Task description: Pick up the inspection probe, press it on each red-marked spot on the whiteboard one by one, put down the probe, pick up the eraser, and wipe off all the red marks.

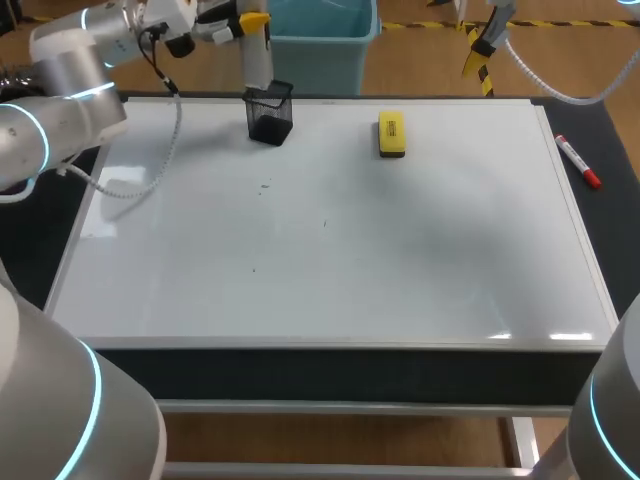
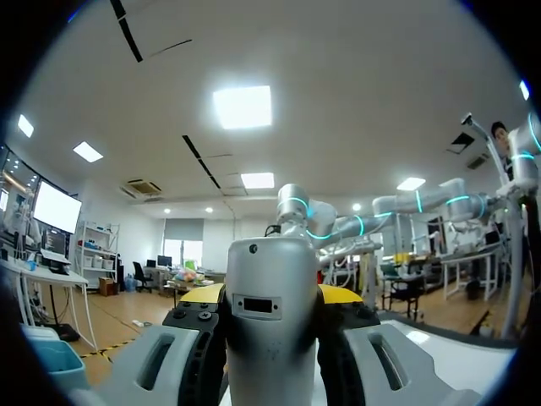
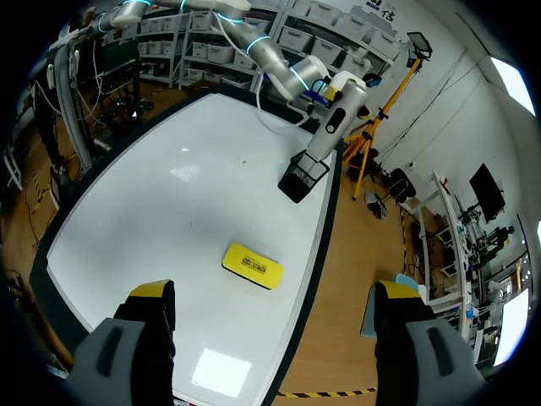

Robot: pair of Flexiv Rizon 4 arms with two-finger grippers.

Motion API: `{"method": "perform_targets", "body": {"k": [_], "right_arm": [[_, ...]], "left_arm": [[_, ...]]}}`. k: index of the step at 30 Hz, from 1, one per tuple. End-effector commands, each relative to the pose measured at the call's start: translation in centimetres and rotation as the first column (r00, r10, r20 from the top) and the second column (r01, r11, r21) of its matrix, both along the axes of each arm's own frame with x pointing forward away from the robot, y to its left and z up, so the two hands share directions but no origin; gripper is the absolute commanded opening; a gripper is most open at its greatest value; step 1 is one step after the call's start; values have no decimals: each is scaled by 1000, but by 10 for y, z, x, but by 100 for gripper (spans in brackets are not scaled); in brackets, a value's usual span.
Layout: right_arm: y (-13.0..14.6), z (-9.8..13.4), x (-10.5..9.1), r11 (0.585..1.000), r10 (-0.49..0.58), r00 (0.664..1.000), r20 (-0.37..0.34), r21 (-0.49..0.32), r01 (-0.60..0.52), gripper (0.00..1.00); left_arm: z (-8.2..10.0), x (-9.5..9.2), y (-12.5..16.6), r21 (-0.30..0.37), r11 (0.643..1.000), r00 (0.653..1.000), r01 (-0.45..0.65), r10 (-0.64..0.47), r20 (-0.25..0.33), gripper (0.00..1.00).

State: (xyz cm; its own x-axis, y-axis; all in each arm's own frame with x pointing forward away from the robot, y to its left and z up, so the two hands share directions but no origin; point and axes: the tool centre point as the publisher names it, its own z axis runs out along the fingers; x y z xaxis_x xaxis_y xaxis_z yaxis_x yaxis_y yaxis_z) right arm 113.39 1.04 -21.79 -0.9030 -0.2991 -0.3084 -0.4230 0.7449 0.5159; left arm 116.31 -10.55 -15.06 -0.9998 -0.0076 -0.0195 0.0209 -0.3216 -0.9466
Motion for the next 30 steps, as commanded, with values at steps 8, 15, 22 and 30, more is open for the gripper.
{"method": "perform_targets", "body": {"k": [8, 15, 22, 30], "right_arm": [[0, 1, 0, 1000, 1, 1000, 0, -6, -1, 100], [0, 1, 0, 1000, 1, 1000, 0, -6, -1, 100], [0, 1, 0, 1000, 1, 1000, 0, -6, -1, 100], [0, 1, 0, 1000, 1, 1000, 0, -6, -1, 100]], "left_arm": [[-10, 2, -8, 5, 951, 947, 308, -307, 89, 0], [-18, 4, -12, 10, 942, 938, 336, -336, 83, 0], [-26, 4, -17, 5, 932, 928, 363, -363, 84, 0], [-42, 6, -24, 7, 913, 910, 407, -407, 80, 0]]}}
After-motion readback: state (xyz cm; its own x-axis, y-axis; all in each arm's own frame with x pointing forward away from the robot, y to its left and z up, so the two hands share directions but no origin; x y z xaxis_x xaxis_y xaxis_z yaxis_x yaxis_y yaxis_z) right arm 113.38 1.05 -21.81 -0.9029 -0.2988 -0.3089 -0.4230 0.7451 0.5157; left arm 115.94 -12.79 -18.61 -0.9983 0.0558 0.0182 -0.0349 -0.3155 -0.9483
